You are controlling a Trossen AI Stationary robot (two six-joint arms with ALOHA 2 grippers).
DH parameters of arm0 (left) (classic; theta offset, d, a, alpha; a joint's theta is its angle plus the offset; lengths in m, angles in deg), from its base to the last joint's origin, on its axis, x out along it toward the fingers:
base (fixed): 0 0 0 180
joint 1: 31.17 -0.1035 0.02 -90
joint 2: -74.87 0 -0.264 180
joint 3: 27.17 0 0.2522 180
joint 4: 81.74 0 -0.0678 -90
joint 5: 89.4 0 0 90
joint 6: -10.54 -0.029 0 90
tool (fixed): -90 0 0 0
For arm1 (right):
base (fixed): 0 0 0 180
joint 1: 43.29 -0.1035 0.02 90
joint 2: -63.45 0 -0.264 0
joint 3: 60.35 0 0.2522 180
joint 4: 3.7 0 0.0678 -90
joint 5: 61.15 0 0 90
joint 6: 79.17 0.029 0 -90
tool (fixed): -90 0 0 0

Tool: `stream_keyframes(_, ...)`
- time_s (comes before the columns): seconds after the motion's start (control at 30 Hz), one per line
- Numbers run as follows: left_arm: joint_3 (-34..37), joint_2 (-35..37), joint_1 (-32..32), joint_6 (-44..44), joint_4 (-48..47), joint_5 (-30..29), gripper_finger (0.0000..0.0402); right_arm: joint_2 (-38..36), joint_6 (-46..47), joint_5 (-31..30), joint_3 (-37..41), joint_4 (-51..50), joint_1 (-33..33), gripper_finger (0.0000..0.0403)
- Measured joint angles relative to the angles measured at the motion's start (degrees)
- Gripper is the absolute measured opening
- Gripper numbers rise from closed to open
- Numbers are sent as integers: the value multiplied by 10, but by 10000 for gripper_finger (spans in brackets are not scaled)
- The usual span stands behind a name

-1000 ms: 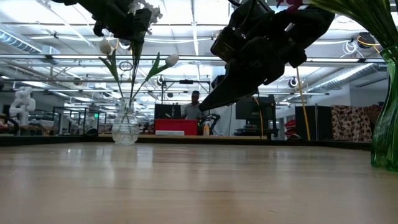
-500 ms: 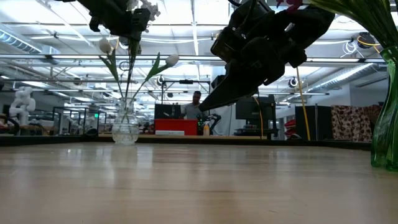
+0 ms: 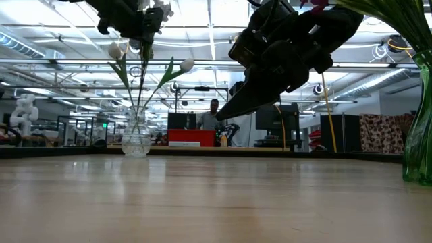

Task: Sort flowers into vase by color
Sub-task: Put the white flower into the transparent vase

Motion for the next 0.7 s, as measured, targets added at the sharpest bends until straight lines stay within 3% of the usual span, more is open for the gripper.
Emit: stream_keyframes(0.7,0,-100,-22,61,-2,-16,20,0,0,0,0,0,0,151)
